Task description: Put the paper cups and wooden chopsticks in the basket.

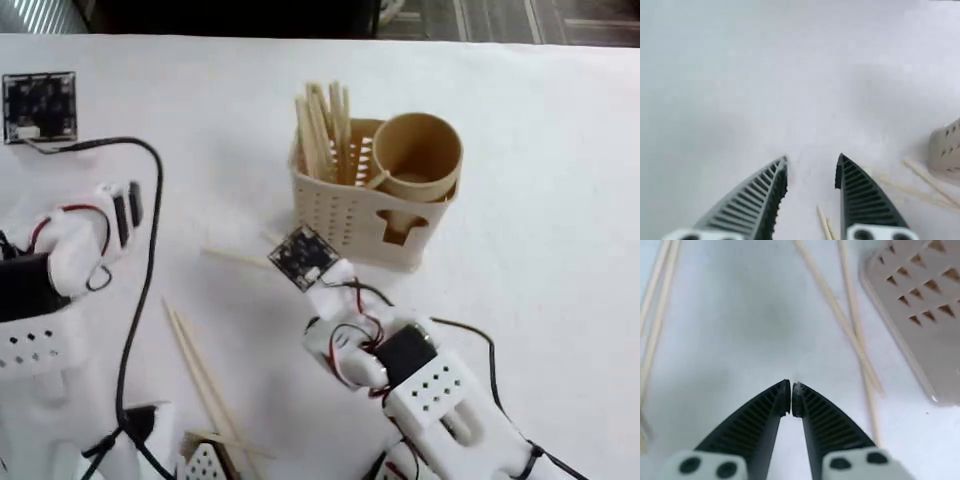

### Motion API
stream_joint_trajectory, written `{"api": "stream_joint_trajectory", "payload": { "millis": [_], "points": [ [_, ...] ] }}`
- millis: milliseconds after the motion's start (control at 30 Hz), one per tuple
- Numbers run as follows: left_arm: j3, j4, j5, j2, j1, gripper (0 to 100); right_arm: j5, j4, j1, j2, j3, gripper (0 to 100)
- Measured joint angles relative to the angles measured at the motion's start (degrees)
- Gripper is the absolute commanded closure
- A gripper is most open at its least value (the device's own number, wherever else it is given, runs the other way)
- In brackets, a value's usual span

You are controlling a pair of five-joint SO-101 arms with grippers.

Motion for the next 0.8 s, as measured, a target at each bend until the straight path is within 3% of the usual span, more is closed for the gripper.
{"api": "stream_joint_trajectory", "payload": {
  "millis": [333, 533, 800],
  "points": [
    [17.8, -6.5, 0.0, 0.0, -9.0, 83, 3.3, 8.5, -6.5, 19.6, -22.5, 97.1],
    [27.8, -13.0, 0.0, 0.0, -12.2, 83, 3.4, 8.5, -10.5, 37.6, -33.6, 82.0],
    [37.5, -20.5, 0.0, 0.0, -12.5, 83, 3.4, 8.5, -10.4, 55.2, -44.0, 72.8]
  ]
}}
